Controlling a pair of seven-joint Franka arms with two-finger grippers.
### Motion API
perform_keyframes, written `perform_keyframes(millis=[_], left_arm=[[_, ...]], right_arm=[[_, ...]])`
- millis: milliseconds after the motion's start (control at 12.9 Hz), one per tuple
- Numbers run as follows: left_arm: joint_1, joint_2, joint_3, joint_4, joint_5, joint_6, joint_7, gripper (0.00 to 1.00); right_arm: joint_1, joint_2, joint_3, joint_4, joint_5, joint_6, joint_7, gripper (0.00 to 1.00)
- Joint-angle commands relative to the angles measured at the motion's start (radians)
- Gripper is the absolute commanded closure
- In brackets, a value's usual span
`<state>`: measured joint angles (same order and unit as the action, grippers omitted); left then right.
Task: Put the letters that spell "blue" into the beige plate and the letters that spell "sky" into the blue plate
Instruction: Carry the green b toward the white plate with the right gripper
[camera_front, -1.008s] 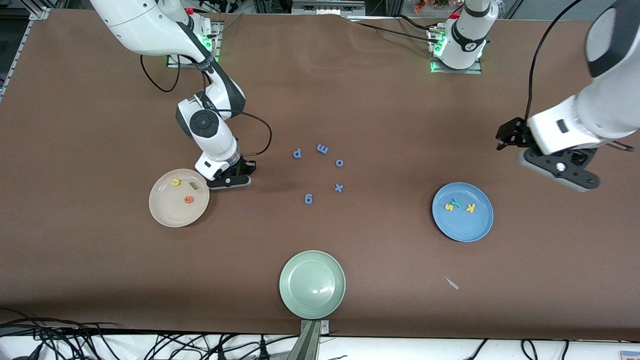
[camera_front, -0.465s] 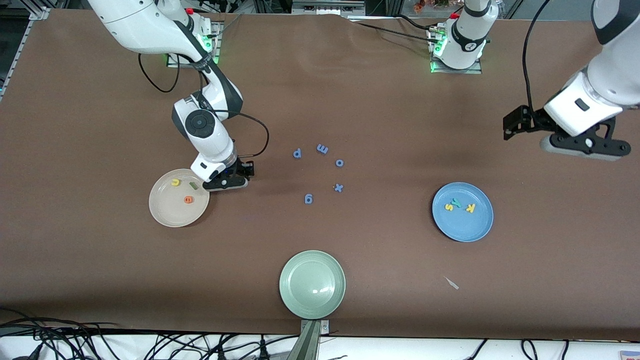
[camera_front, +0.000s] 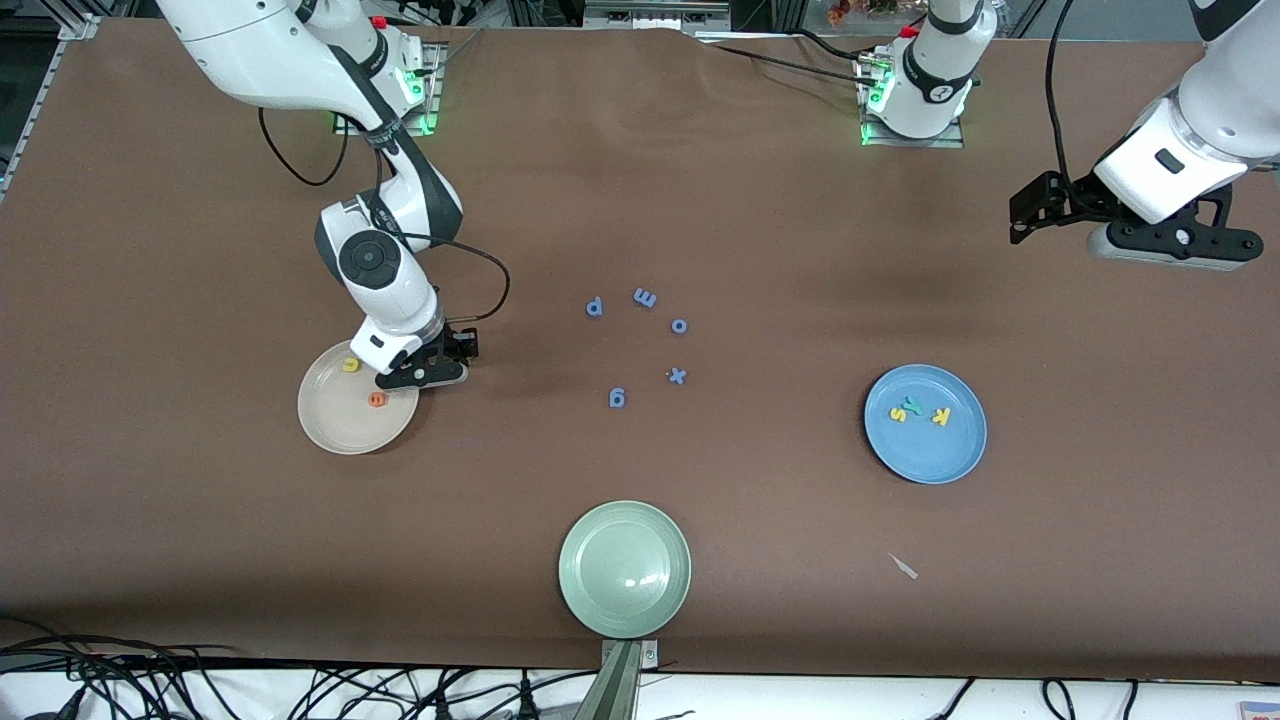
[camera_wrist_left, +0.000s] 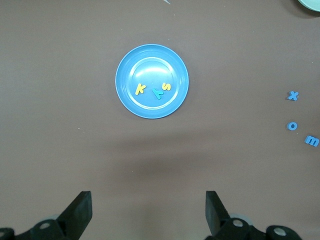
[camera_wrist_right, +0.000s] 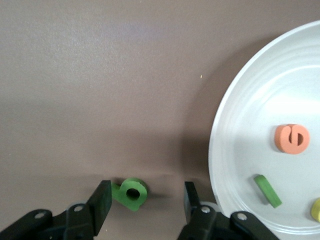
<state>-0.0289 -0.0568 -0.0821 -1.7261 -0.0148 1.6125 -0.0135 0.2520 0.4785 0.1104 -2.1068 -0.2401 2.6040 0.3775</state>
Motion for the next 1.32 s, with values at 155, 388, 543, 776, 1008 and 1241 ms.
perform_keyframes(millis=[155, 388, 543, 776, 1008, 1241], left_arm=[[0.0, 0.003, 0.001, 0.022, -0.028, 0.014, -0.008, 0.0], [0.0, 0.006, 0.001, 0.022, -0.03, 0.014, -0.006, 0.0], [0.0, 0.006, 0.001, 0.022, -0.03, 0.014, -0.009, 0.0], [0.0, 0.006, 0.001, 0.023, -0.03, 0.014, -0.01, 0.0], [-0.002, 0.008, 0.001, 0.025, -0.03, 0.014, -0.01, 0.0], [-0.003, 0.008, -0.001, 0.025, -0.03, 0.014, -0.01, 0.0]], right_arm=[[0.0, -0.009, 0.005, -0.006, 0.014, -0.004, 0.008, 0.34], [0.0, -0.005, 0.006, -0.006, 0.039, -0.002, 0.021, 0.34], [0.0, -0.003, 0.014, -0.006, 0.045, -0.001, 0.047, 0.34], [0.001, 0.002, 0.017, -0.006, 0.042, 0.001, 0.077, 0.34], [0.001, 0.014, 0.017, -0.019, 0.042, 0.037, 0.075, 0.34], [0.001, 0.023, 0.018, -0.027, 0.042, 0.06, 0.075, 0.39]])
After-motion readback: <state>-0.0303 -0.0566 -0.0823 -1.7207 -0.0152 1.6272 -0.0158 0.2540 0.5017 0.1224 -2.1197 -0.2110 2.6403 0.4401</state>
